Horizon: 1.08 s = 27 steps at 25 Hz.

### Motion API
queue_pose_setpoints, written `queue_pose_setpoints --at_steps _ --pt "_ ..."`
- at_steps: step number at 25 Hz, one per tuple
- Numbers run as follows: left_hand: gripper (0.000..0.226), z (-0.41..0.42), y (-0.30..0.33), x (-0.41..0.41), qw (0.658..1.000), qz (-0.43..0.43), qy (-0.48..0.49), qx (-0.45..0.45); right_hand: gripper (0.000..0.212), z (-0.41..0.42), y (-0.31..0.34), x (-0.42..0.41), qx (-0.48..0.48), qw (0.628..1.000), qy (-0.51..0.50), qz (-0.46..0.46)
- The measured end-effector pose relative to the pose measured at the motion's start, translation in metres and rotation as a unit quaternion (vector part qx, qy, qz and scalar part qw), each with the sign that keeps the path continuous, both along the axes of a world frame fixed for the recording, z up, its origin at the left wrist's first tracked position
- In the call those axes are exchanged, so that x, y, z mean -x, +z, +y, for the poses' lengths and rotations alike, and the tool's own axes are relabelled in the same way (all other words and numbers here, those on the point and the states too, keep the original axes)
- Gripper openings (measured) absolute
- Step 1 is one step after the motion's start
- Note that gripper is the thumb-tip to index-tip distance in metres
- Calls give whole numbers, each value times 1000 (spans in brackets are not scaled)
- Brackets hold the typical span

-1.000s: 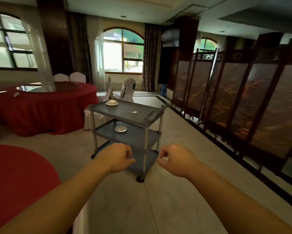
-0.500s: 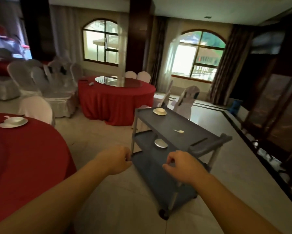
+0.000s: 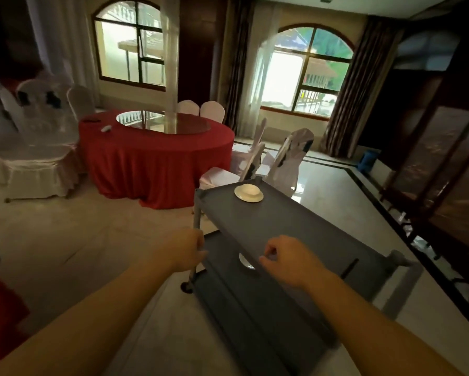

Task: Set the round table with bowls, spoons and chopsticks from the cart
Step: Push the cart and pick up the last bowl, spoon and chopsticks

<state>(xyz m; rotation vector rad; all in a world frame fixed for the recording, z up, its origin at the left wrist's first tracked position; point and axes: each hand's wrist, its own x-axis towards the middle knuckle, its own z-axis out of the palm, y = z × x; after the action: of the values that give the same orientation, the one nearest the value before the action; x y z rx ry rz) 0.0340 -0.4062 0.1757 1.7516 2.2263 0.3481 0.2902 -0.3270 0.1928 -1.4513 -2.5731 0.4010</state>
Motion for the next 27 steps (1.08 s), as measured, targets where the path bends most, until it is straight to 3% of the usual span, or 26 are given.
queue_pose_setpoints --at_steps 13,19,24,27 --pt "31 366 -68 124 999 16 -3 33 18 373 -113 136 97 984 -122 85" --pt "30 522 -100 148 998 -42 -21 40 16 494 -140 151 136 965 -205 94" --pt "22 636 -152 162 995 -84 -46 41 22 553 -179 150 200 907 -325 179" --pt "22 697 -179 174 988 -123 -68 60 26 574 -201 163 243 853 -403 227"
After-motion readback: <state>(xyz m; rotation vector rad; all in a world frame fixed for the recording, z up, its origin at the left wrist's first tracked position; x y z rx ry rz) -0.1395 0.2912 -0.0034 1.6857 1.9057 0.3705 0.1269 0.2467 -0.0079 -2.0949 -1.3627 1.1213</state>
